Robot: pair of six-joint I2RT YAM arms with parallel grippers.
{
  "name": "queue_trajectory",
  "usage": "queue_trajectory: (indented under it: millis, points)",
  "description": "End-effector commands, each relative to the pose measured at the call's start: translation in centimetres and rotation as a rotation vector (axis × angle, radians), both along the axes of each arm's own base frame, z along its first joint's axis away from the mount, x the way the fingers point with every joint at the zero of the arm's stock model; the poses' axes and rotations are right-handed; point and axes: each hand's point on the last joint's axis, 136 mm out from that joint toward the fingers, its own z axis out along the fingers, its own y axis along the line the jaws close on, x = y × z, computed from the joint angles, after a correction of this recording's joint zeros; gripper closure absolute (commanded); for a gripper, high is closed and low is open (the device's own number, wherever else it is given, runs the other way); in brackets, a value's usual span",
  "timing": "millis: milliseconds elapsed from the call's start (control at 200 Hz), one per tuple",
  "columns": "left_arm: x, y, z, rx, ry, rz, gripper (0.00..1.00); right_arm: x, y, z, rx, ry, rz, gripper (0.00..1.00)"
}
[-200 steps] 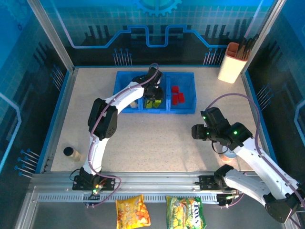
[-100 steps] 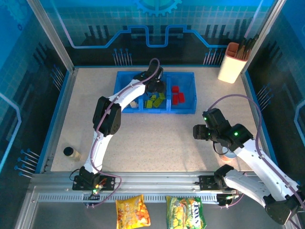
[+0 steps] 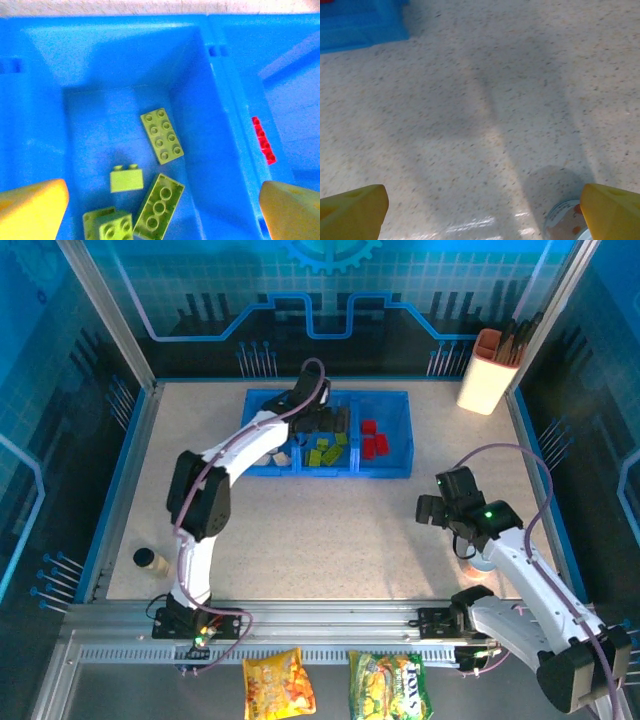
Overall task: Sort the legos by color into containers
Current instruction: Place the lego in the container, then reset both arms
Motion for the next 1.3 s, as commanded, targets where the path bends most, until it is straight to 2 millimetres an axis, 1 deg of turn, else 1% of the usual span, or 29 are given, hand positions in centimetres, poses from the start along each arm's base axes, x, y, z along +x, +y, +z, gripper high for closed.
queue_trajectory:
  millis: [0,150,210,220,225,285,340,385,465,525,590,610,625,710,725,740,750,800,815,890,910,940,1091,1161,1231,1296]
  points:
    - [-1.0,2.4,4.2,0.036,-0.126,0.039,0.01,1.6,-1.6,0.4,-0.038,-0.071,-0.042,0.0]
    - [-3.7,6.0,5.3,0.097,-0.164,0.094,0.01,2.7,-2.8,0.4,-0.077,-0.13,-0.059,0.0]
    - [-4.9,7.7,5.2,0.128,-0.17,0.122,0.01,3.3,-3.5,0.2,-0.102,-0.157,-0.077,0.0]
    - [-5.1,7.9,5.4,0.13,-0.173,0.125,0.01,3.4,-3.6,0.2,-0.106,-0.163,-0.08,0.0]
    - [-5.2,8.0,5.9,0.127,-0.185,0.126,0.01,3.5,-3.6,0.1,-0.108,-0.165,-0.082,0.0]
    - [-6.5,9.7,5.3,0.153,-0.194,0.146,0.01,4.0,-4.3,-0.3,-0.134,-0.19,-0.101,0.0]
    - [-7.7,11.4,5.2,0.167,-0.211,0.173,0.01,4.6,-4.6,-0.6,-0.156,-0.224,-0.102,0.0]
    - [-8.8,13.0,4.6,0.186,-0.219,0.201,0.01,5.2,-4.6,-1.0,-0.172,-0.258,-0.081,0.0]
    - [-10.4,15.7,3.7,0.221,-0.246,0.251,0.01,6.5,-4.4,-0.8,-0.192,-0.319,-0.041,0.0]
    - [-11.7,18.1,2.5,0.259,-0.26,0.302,0.01,7.3,-4.6,-0.6,-0.217,-0.368,-0.034,0.0]
    - [-12.9,20.1,1.1,0.289,-0.27,0.337,0.01,8.0,-4.7,-0.7,-0.245,-0.409,-0.026,0.0]
    - [-13.1,20.5,1.0,0.3,-0.284,0.339,0.01,8.3,-4.7,-0.7,-0.252,-0.422,-0.024,0.0]
    - [-13.5,20.9,0.4,0.316,-0.284,0.338,0.01,8.5,-4.7,-0.7,-0.259,-0.429,-0.021,0.0]
    - [-14.4,22.3,-1.3,0.375,-0.335,0.338,0.01,9.5,-4.5,-1.1,-0.282,-0.463,0.006,0.0]
    - [-14.4,22.5,-1.4,0.373,-0.348,0.34,0.01,9.7,-4.4,-1.1,-0.283,-0.473,0.014,0.0]
    - [-14.8,22.8,-2.1,0.38,-0.343,0.34,0.01,10.0,-4.3,-1.0,-0.282,-0.489,0.018,0.0]
    - [-14.7,22.9,-2.1,0.376,-0.354,0.341,0.01,10.1,-4.2,-1.1,-0.282,-0.494,0.023,0.0]
    - [-15.4,23.8,-3.6,0.382,-0.36,0.351,0.01,10.8,-3.8,-1.5,-0.28,-0.519,0.046,0.0]
    - [-15.4,24.1,-3.7,0.378,-0.372,0.362,0.01,10.9,-3.7,-1.6,-0.283,-0.523,0.054,0.0]
    - [-16.2,25.5,-5.7,0.36,-0.379,0.395,0.01,11.9,-3.0,-1.5,-0.269,-0.549,0.086,0.0]
    - [-16.1,25.8,-5.5,0.351,-0.401,0.401,0.01,12.1,-2.7,-1.3,-0.267,-0.571,0.1,0.0]
    - [-16.3,26.0,-5.8,0.347,-0.381,0.409,0.01,12.3,-2.3,-1.0,-0.255,-0.6,0.119,0.0]
    - [-14.7,25.0,-4.6,0.238,-0.511,0.343,0.01,13.4,-1.0,-0.4,-0.234,-0.689,0.189,0.0]
    - [-13.9,25.0,-4.4,0.215,-0.545,0.327,0.01,13.9,-0.4,-0.2,-0.227,-0.718,0.221,0.0]
    - [-13.3,25.3,-4.2,0.181,-0.581,0.322,0.01,14.4,0.1,-0.7,-0.205,-0.728,0.256,0.0]
    - [-12.7,25.9,-4.9,0.116,-0.582,0.329,0.01,14.8,0.1,-1.3,-0.201,-0.744,0.259,0.0]
